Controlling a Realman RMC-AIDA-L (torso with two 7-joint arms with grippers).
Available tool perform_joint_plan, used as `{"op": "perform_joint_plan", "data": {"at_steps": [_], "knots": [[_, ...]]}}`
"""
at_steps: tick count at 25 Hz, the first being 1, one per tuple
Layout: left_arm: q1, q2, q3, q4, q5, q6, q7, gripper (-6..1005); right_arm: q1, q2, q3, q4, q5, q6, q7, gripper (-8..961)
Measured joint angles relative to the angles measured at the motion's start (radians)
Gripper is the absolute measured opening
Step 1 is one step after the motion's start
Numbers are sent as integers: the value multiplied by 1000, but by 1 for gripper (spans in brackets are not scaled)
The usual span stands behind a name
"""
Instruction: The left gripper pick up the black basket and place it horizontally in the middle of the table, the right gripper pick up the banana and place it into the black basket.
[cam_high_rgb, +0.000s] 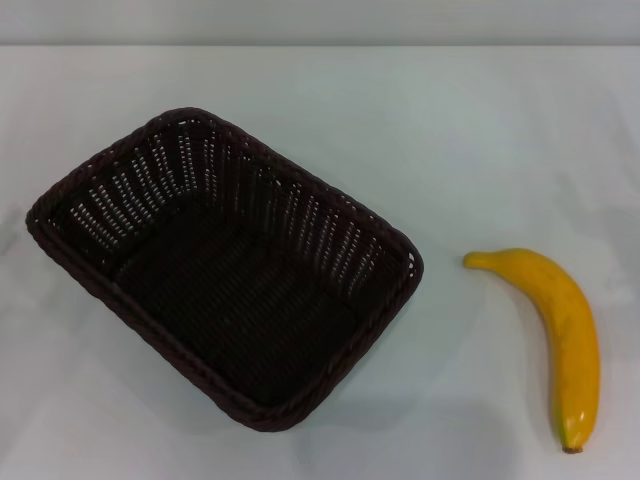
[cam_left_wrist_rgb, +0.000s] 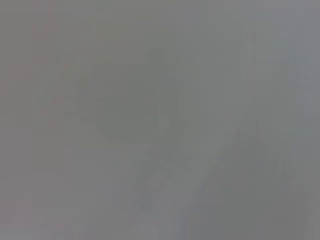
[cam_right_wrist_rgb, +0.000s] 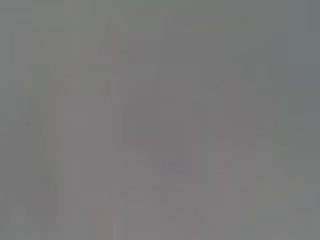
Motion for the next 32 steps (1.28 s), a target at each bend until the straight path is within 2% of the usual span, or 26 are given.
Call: {"op": "perform_joint_plan", "data": {"at_steps": [3,8,9,11,14,15,16,20,24,28,32], "knots": [[-18,57,45,101,86,-1,-218,835,6,0,0,1,0,-8,0,850],[-63,174,242,270,223,2,-527,831,19,1,0,1,10,-16,0,849],[-73,188,261,287,245,2,-563,830,21,1,0,1,10,-19,0,849],[-124,241,341,352,350,6,-695,828,23,1,0,1,10,-22,0,849],[-185,278,407,403,467,12,-785,826,24,2,0,3,10,-23,0,849],[-230,298,440,417,540,21,-812,825,25,2,0,3,10,-23,0,848],[-230,298,440,417,540,21,-812,824,26,2,0,4,10,-23,0,848],[-318,326,494,419,665,35,-833,820,29,2,0,5,10,-22,0,848],[-360,334,590,418,700,44,-836,817,41,3,0,8,11,-17,0,848],[-394,320,630,410,711,44,-820,813,44,4,0,10,25,-12,0,847],[-420,295,646,402,712,42,-777,809,40,4,0,10,38,-9,0,846]]}}
